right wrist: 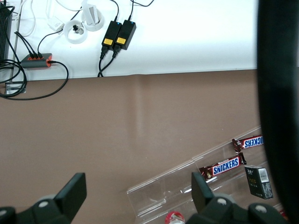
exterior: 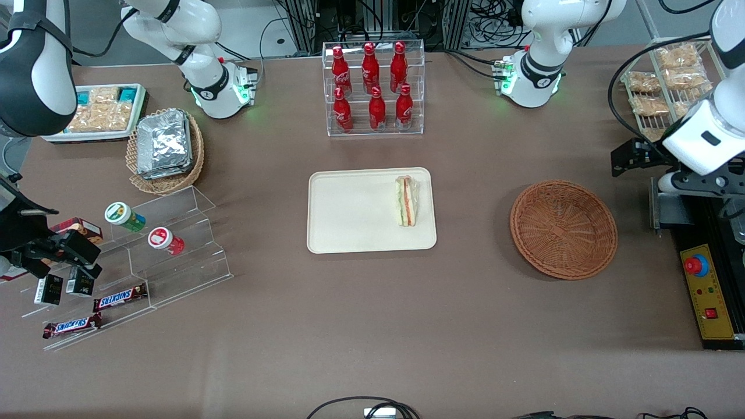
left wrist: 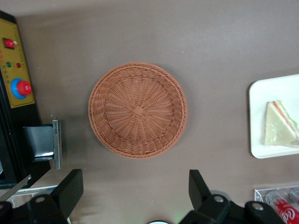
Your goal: Place sandwich from basket to tray
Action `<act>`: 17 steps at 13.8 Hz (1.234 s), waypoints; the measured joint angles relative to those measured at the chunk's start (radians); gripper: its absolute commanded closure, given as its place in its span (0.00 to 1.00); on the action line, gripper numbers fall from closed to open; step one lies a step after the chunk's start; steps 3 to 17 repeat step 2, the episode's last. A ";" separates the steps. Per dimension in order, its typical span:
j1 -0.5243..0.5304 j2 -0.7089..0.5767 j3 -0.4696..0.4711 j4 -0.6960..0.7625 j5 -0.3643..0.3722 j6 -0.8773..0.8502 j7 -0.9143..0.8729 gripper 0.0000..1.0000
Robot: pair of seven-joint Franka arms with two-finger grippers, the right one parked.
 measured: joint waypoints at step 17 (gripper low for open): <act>0.000 -0.012 -0.001 0.000 -0.007 -0.008 0.032 0.00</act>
